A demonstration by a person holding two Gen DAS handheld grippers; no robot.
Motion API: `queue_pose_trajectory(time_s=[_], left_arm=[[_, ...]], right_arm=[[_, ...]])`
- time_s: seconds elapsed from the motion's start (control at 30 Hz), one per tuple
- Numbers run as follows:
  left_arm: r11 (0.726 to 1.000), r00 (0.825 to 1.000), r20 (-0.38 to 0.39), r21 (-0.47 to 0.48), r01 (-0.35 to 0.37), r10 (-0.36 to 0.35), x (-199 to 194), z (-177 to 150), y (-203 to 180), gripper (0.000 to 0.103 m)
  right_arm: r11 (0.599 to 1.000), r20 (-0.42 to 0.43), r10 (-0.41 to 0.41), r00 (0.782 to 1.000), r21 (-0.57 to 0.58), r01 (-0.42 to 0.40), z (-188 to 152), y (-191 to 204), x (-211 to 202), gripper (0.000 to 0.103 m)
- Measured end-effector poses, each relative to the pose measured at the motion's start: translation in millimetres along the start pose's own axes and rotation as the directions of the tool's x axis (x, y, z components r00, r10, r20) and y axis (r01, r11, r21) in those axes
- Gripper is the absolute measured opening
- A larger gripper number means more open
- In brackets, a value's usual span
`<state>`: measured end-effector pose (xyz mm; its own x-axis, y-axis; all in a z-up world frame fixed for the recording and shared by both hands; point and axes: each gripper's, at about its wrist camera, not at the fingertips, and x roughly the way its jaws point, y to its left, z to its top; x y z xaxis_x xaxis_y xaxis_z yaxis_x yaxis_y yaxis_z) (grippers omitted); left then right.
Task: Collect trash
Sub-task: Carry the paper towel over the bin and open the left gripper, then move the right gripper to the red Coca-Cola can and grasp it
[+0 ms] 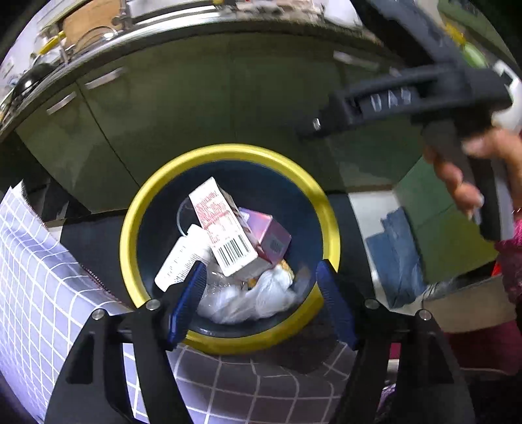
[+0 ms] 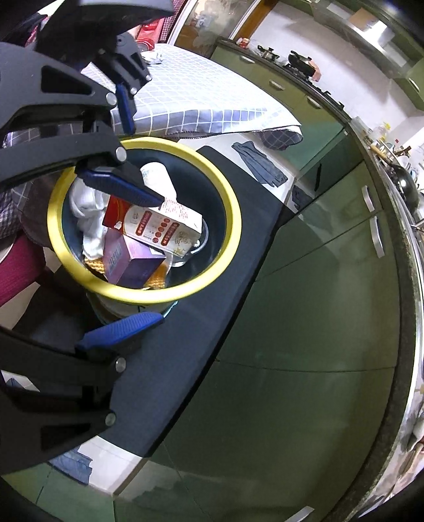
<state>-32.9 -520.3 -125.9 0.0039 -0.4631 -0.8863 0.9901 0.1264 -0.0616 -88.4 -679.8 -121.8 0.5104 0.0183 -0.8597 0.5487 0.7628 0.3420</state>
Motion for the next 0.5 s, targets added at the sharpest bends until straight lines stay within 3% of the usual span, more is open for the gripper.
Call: queue_pose_trajectory(time_s=[0.17,0.3,0.4,0.5], left_arm=[[0.999,0.988,0.151,-0.040,-0.009,0.015,-53.2,-24.4,21.8,0.069],[0.990,0.955,0.286,-0.134,-0.036,0.074,-105.1,-68.1,52.9,0.071],[0.957,0.922,0.343,-0.279,-0.082,0.179,-138.5,-117.9,85.7,0.079],[0.899,0.885,0.362,-0.418,-0.127,0.293,-167.0,-173.5,118.9,0.083]], right_arm=[[1.000,-0.004,-0.009,1.000,-0.015,0.009,-0.8,5.4,0.0,0.064],[0.999,-0.016,-0.015,1.000,-0.034,0.014,-1.1,15.3,3.1,0.065],[0.998,-0.034,-0.016,0.999,-0.063,0.014,-0.2,30.1,8.8,0.065],[0.993,-0.055,-0.014,0.998,-0.121,0.007,0.3,57.5,18.1,0.065]])
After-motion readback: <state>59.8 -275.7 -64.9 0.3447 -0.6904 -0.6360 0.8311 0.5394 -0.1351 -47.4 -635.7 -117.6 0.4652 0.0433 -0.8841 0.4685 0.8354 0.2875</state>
